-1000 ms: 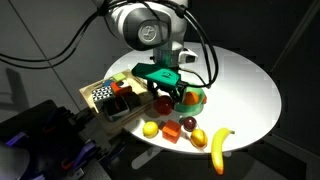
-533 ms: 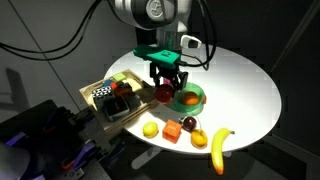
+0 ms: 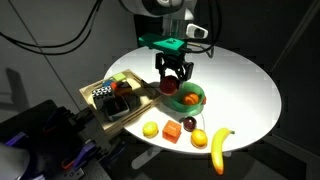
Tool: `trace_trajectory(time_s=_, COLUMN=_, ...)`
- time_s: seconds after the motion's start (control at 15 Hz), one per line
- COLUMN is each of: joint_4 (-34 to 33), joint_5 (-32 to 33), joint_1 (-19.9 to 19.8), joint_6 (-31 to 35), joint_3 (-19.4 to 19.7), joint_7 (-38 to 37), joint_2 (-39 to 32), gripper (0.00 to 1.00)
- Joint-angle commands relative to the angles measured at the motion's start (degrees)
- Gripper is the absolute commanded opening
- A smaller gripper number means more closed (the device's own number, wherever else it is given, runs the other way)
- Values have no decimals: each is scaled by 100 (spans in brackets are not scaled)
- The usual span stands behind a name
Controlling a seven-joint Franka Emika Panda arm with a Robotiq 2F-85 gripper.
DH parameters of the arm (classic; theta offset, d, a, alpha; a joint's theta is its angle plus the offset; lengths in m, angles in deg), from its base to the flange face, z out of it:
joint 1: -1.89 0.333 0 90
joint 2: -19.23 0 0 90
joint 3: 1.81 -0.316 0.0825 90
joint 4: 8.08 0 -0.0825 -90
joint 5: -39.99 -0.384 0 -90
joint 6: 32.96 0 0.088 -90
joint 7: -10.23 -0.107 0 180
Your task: Pick up the red toy apple and put it in the green bowl
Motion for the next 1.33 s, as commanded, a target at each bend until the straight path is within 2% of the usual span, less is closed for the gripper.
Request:
trace_trajectory(time_s=0.0, joint_4=-461, joint_5=-204, joint_1=-23, joint_6=-183, joint_3=-19, joint_7=-93, joint_2=-296, gripper=58)
trace_trajectory(time_s=0.67, joint_4=-985, joint_5=-421, joint_1=-64, joint_6=150, joint_3=-49, joint_7=-69, joint_2=-856, gripper=58)
trace_trajectory(time_s=0.73, joint_4=-992, joint_5=-402, joint_1=-61, joint_6=193, joint_3=-45, joint_7=-66, joint_2=-882, gripper=96)
trace_trajectory(time_s=0.87, joint_4=-982, joint_5=-381, joint_1=-63, joint_6=304, joint_3=-39, joint_7=-67, joint_2=-919, gripper=100)
trace_trajectory(time_s=1.27, joint_4=-825, joint_5=-389, joint_1=-98, joint_6=207, joint_3=-35, joint_7=-28, joint_2=-756, gripper=100)
